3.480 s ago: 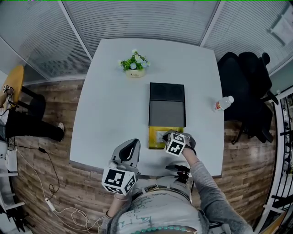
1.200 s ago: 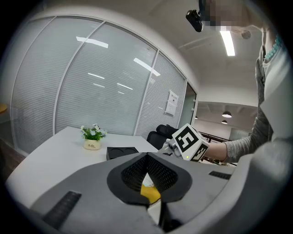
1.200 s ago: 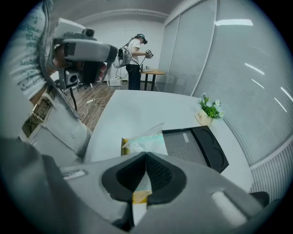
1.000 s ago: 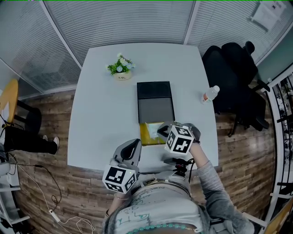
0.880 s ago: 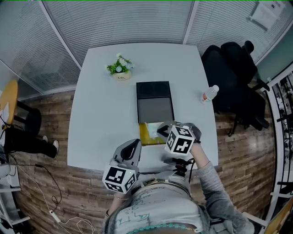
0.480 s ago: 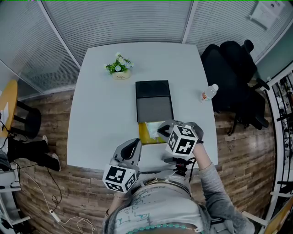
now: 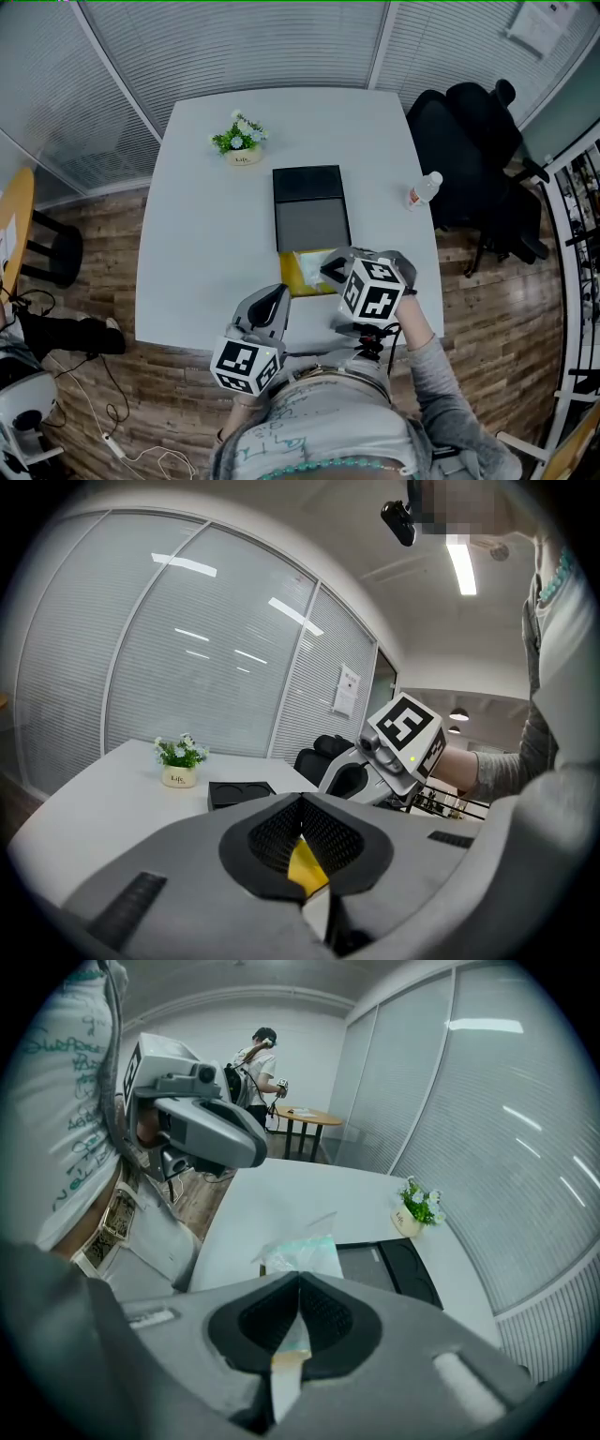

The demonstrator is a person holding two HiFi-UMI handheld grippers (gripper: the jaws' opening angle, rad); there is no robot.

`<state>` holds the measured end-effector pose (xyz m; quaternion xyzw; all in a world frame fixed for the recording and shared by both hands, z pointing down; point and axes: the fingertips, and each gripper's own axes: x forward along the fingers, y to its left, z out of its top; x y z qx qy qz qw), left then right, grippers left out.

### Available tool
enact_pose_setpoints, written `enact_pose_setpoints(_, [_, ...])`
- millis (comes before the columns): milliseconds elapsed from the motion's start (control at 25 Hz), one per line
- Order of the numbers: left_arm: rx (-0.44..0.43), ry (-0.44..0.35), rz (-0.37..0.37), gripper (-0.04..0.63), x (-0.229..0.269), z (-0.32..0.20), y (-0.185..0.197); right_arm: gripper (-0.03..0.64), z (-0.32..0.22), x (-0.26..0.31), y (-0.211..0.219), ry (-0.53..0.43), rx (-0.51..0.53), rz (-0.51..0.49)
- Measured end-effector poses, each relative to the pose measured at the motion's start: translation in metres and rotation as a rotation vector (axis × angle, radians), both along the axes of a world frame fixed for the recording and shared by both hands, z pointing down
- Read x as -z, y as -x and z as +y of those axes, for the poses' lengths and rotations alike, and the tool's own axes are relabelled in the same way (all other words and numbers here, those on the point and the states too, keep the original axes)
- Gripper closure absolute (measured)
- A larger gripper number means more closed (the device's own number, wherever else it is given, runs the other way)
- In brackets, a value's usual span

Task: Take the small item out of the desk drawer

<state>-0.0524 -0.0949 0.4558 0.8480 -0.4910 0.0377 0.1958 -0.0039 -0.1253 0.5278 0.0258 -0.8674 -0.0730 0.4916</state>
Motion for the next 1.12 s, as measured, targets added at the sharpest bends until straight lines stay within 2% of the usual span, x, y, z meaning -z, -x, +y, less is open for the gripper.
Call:
enact_pose_setpoints(720, [-0.019,0.012,-0.001,0.598,-0.004,-0.007,-0.016,0.612,-0.007,0.0,-0.016,-0.008,-0.003,-0.006])
enact_pose_setpoints(1120, [-0.039,0.015,-0.002,0.598,-0.003,-0.008,-0.027,0.612,-0.015,0.001,-0.047,-0.017,-0.057,-0.012])
